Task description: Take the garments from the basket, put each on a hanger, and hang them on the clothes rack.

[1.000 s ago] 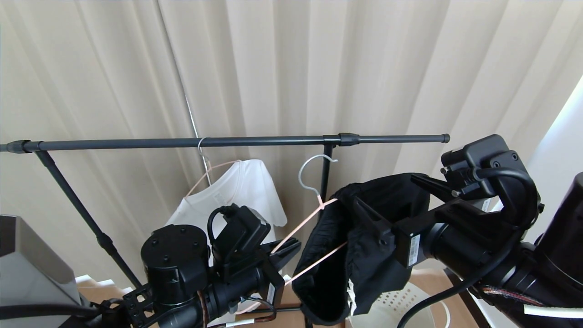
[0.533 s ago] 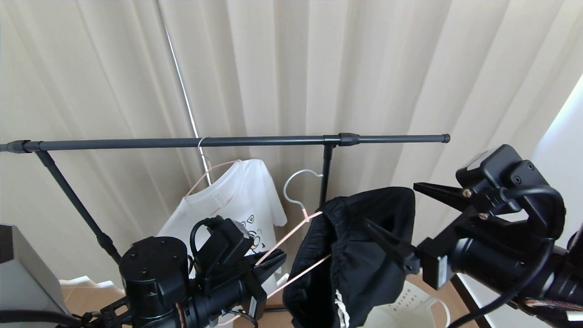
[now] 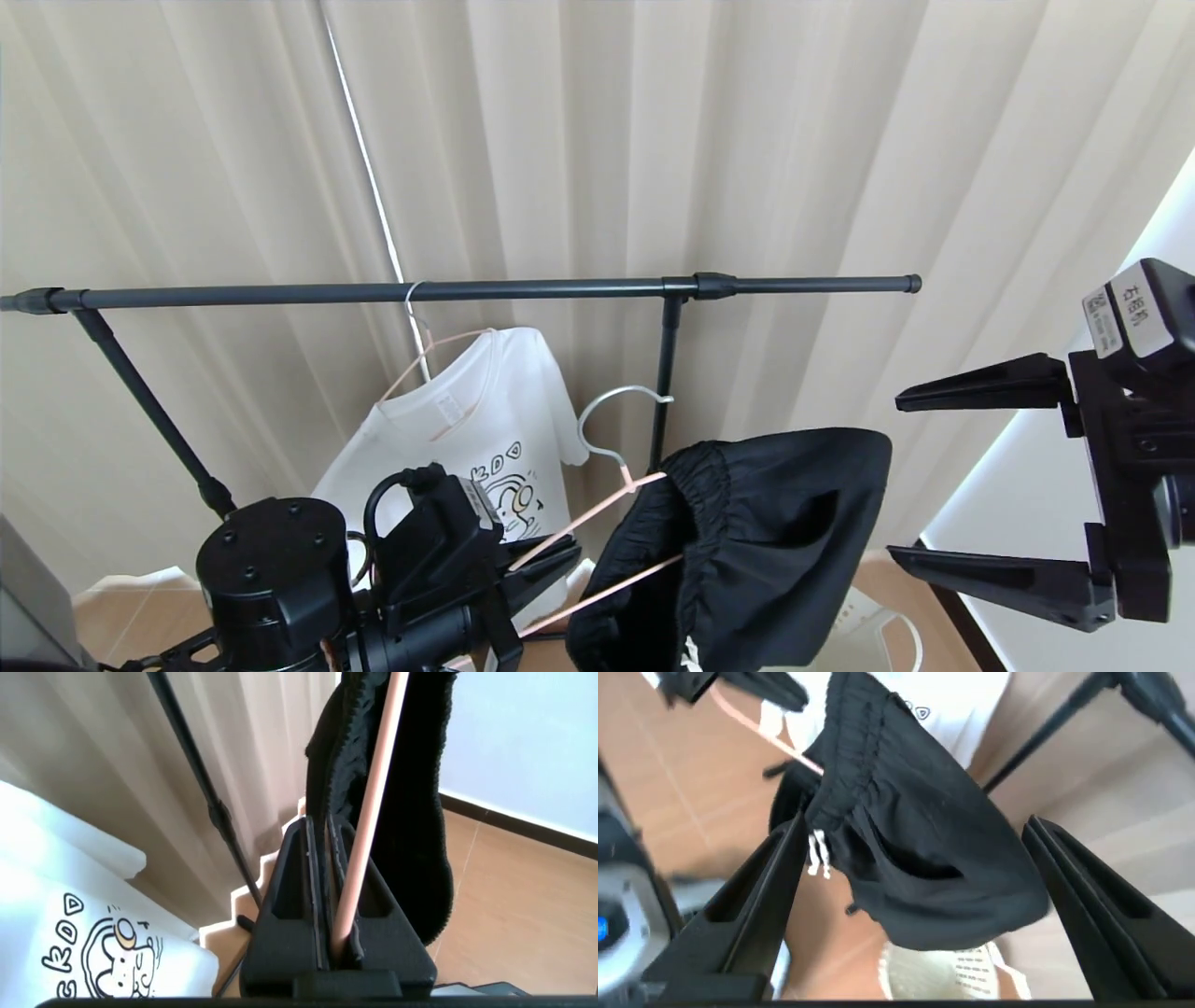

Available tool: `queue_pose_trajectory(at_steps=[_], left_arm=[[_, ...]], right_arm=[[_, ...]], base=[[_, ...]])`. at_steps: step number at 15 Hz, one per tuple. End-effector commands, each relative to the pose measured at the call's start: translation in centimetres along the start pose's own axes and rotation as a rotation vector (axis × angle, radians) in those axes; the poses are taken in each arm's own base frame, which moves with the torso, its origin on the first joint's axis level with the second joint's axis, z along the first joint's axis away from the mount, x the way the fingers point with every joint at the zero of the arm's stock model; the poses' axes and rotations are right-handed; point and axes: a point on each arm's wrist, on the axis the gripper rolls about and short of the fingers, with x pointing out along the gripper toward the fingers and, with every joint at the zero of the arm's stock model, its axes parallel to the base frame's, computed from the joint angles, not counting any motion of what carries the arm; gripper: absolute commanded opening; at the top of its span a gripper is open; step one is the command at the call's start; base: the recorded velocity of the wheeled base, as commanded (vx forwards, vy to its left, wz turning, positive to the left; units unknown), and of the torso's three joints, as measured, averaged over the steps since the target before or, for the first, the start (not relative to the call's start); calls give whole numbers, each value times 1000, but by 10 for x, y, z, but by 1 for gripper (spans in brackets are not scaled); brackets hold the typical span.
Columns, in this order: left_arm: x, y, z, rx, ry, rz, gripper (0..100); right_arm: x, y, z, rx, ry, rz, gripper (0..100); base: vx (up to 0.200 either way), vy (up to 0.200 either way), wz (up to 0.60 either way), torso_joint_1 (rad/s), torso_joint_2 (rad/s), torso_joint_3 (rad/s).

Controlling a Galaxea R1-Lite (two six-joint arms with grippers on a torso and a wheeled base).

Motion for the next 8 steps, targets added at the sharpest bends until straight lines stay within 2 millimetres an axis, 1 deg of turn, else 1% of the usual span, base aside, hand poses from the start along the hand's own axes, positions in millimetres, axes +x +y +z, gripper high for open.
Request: queue_pose_trajectory(at_steps=[1, 2, 3, 4, 5, 7, 8], left_arm=[[-1, -4, 0, 4, 2, -16, 0], [-1, -6, 0, 25, -1, -40, 0], [-1, -7, 0, 37, -5, -60, 0], [-1, -9, 0, 41, -6, -67, 0], [-1, -11, 1, 46, -9, -74, 0], [0, -14, 3, 52, -18, -88, 0], [0, -15, 4, 54, -20, -92, 0]], right_arm=[[14, -21, 11, -44, 46, 72, 100], [29, -31, 18, -74, 48, 173, 100], [39, -35, 22, -88, 16, 231, 100], [44, -37, 23, -88, 3, 257, 100], [54, -40, 25, -87, 3, 282, 100], [65, -38, 26, -85, 13, 311, 100], [66, -37, 25, -83, 17, 318, 100]], base=[[0, 0, 0, 0, 0, 0], [0, 0, 0, 0, 0, 0], [0, 0, 0, 0, 0, 0], [0, 0, 0, 0, 0, 0], [0, 0, 0, 0, 0, 0], [0, 0, 0, 0, 0, 0], [0, 0, 0, 0, 0, 0]])
